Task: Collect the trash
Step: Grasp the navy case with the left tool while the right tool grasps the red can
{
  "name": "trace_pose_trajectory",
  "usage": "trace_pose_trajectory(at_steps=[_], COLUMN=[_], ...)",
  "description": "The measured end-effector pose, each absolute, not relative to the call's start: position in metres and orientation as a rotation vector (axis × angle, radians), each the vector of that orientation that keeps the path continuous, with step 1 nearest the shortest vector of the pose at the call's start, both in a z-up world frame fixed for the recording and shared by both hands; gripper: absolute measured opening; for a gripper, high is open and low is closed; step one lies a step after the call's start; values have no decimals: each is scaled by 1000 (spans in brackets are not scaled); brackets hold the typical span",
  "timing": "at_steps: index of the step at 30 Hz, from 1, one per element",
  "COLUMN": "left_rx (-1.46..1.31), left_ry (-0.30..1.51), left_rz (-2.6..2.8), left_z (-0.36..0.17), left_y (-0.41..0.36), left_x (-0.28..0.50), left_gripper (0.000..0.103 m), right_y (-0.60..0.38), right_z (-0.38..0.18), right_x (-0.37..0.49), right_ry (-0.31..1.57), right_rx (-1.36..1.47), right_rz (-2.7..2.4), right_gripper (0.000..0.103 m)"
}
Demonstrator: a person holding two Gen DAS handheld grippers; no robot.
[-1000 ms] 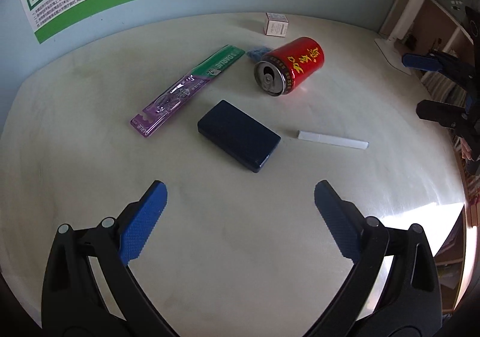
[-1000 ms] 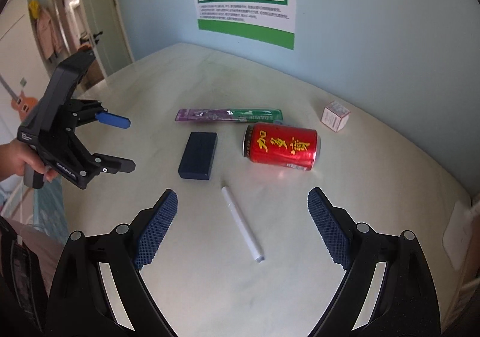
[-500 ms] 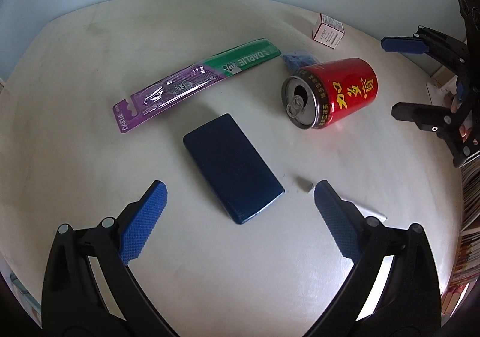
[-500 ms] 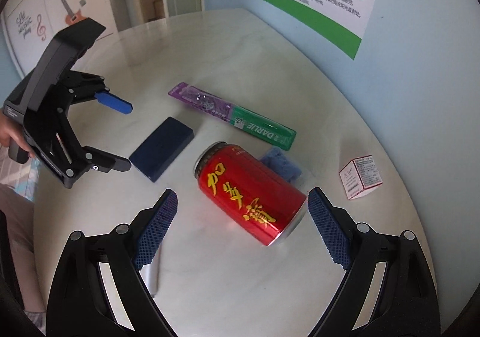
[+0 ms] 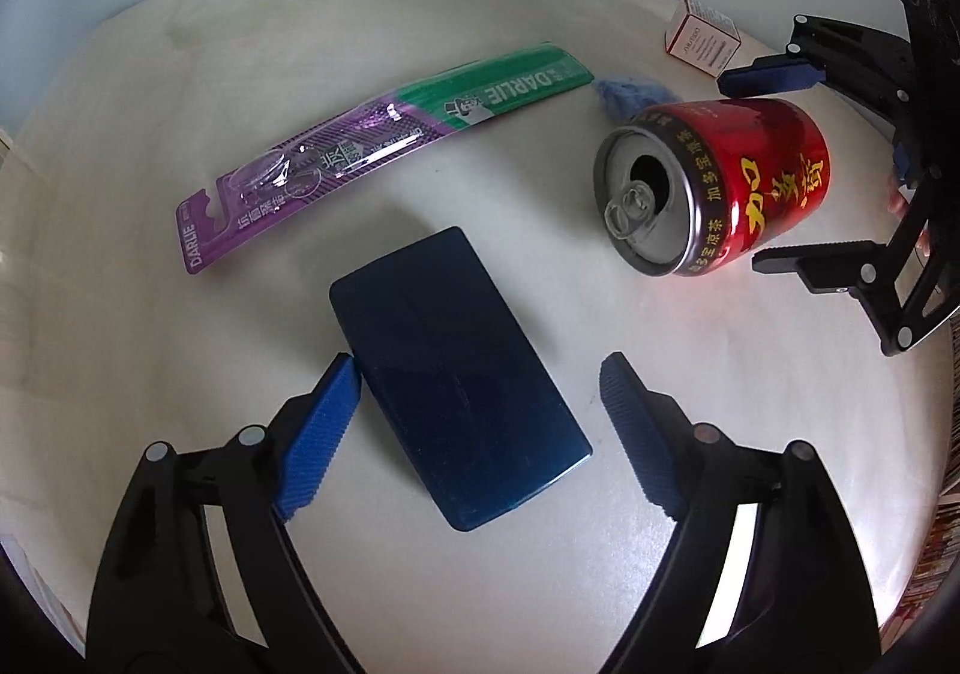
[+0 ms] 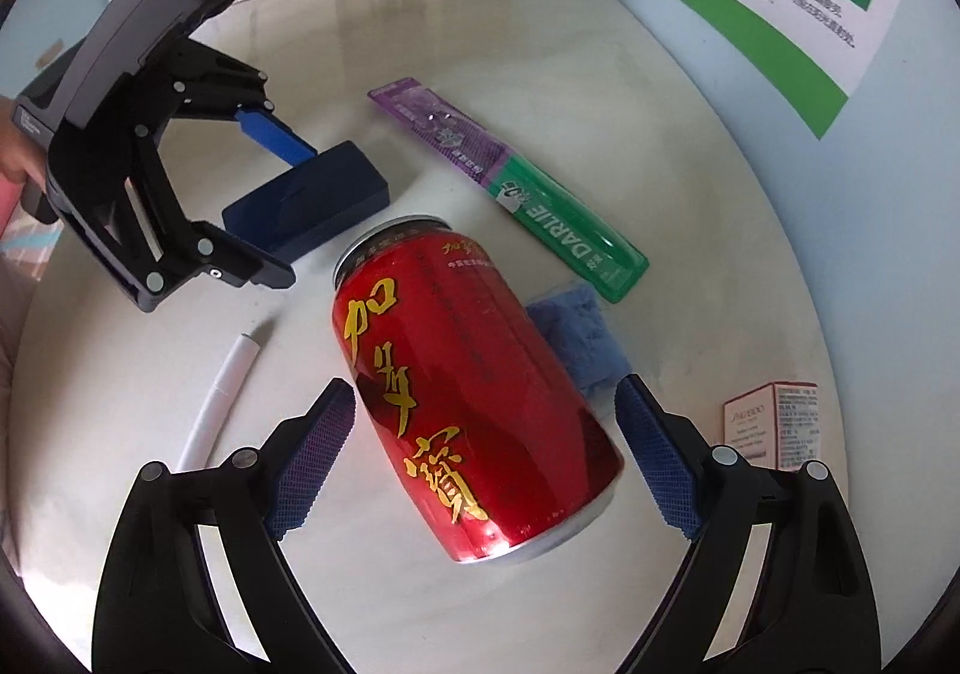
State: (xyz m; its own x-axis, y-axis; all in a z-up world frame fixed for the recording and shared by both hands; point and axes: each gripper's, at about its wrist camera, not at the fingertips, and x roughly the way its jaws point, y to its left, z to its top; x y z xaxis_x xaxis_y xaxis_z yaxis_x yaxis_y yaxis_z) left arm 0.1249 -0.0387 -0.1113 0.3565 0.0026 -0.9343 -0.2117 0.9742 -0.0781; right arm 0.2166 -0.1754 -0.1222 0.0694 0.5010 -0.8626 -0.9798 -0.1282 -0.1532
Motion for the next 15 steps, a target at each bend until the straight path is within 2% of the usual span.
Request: trace_pose_trajectory(at_steps=[2, 7, 15], left_rx=[-204, -219, -193], left_ry=[1199, 1172, 1172], left_rz=[137, 139, 118], left_z=[-113, -112, -107], left_y=[-36, -29, -31], left_x=[121, 111, 100], left_gripper=[66, 58, 54], right_y=[-178, -184, -193], right_z=[-123, -123, -116], right_x=[213, 201, 191], right_ry=[638, 609, 609], right_rx=[-977, -984, -989], right_rz=[1453, 1441, 1380], right_gripper=[79, 75, 72])
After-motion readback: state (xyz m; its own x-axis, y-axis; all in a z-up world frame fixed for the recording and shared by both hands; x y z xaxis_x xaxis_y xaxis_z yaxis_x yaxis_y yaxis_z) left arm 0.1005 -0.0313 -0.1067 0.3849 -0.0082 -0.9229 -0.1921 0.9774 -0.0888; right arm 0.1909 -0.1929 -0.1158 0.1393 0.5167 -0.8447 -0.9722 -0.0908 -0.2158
